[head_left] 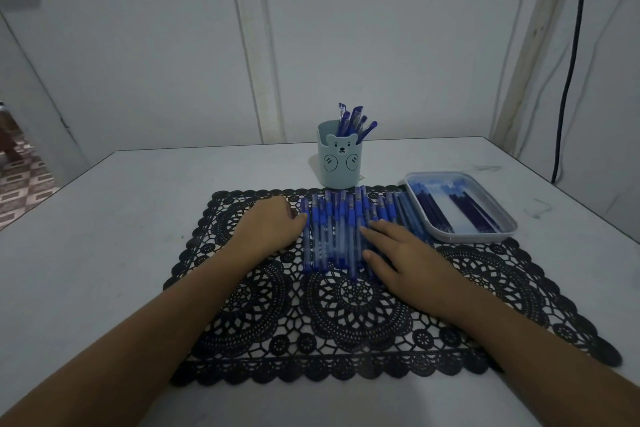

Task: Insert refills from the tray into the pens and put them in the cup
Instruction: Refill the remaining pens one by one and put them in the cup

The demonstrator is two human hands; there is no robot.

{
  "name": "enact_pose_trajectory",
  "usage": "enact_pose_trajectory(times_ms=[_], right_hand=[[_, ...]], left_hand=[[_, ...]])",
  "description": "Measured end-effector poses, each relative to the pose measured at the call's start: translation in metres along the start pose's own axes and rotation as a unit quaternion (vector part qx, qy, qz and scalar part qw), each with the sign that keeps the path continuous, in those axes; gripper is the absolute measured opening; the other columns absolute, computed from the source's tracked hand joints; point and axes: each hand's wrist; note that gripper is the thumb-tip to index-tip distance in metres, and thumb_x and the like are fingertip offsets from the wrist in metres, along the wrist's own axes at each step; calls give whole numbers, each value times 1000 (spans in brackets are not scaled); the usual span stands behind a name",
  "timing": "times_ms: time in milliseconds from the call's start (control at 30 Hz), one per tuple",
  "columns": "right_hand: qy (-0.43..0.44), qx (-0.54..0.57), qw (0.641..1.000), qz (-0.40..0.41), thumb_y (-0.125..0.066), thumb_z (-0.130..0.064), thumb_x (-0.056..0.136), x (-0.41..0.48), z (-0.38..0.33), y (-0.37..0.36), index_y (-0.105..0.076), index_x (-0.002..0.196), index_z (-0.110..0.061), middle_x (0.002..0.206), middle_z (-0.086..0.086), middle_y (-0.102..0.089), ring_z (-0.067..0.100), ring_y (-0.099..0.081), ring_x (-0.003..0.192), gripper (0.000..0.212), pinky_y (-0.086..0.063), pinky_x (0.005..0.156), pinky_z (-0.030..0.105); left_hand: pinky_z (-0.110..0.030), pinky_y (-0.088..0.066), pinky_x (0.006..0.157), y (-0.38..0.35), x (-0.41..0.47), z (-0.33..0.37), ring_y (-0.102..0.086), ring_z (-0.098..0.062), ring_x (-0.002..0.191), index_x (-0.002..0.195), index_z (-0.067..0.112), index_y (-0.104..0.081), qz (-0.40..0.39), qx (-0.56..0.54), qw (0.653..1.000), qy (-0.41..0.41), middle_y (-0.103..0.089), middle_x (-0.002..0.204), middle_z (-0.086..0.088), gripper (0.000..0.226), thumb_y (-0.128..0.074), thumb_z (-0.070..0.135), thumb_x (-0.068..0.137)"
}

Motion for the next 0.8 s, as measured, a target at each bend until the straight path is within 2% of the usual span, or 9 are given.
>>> enact_pose_trajectory(times_ms=[200, 300, 400, 500, 633, 800], right_hand=[[-1, -13, 1000, 1, -35, -34, 98, 0, -1, 0, -31, 142, -18, 144, -1, -34, 14, -29, 131, 47, -16, 105, 18], [-2, -16, 1000, 4, -36, -34, 97, 0, 0, -1, -33, 141, -18, 143, 0, -36, 16, -31, 130, 47, -18, 105, 20], [-6, -10, 1000, 2, -36, -34, 97, 0, 0, -1, -33, 141, -18, 144, -1, -35, 16, -30, 131, 47, -19, 106, 21], [-6, -9, 1000, 1, -36, -34, 97, -1, 1, -2, -33, 141, -18, 144, -1, -35, 16, -30, 131, 47, -19, 106, 21], [-9, -6, 1000, 2, -36, -33, 97, 0, 1, -2, -33, 141, -17, 144, 0, -35, 16, -29, 132, 47, -20, 107, 22], [-9, -4, 1000, 2, -37, -33, 97, 0, 1, -2, -34, 141, -17, 144, 0, -35, 16, -30, 131, 47, -19, 106, 21]], left_hand=[[-32, -47, 70, 1, 5, 4, -59, -20, 79, 88, 7, -58, -37, 50, 998, 1, -62, 85, -5, 36, -51, 43, 87], [-31, -47, 67, 2, 12, 4, -55, -17, 71, 74, 13, -52, -77, 50, 996, 11, -56, 72, 0, 30, -53, 41, 84], [-27, -37, 56, 4, 14, 5, -41, -14, 54, 59, 16, -40, -104, 32, 994, 20, -42, 57, 3, 34, -55, 38, 81], [-27, -39, 58, 7, 13, 7, -41, -13, 53, 60, 16, -42, -104, 31, 994, 25, -43, 59, 2, 34, -56, 39, 81], [-25, -32, 51, 6, 4, 12, -40, -12, 53, 58, 16, -38, -76, 63, 995, 11, -43, 59, 3, 36, -51, 38, 84], [-25, -35, 55, 7, -8, 18, -44, -12, 56, 59, 17, -42, -52, 122, 991, -5, -47, 63, 4, 38, -51, 44, 85]])
Point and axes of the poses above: each hand's wrist, its own x-axis towards the middle knuckle, its own y-axis out of the back of the hand, z = x × y
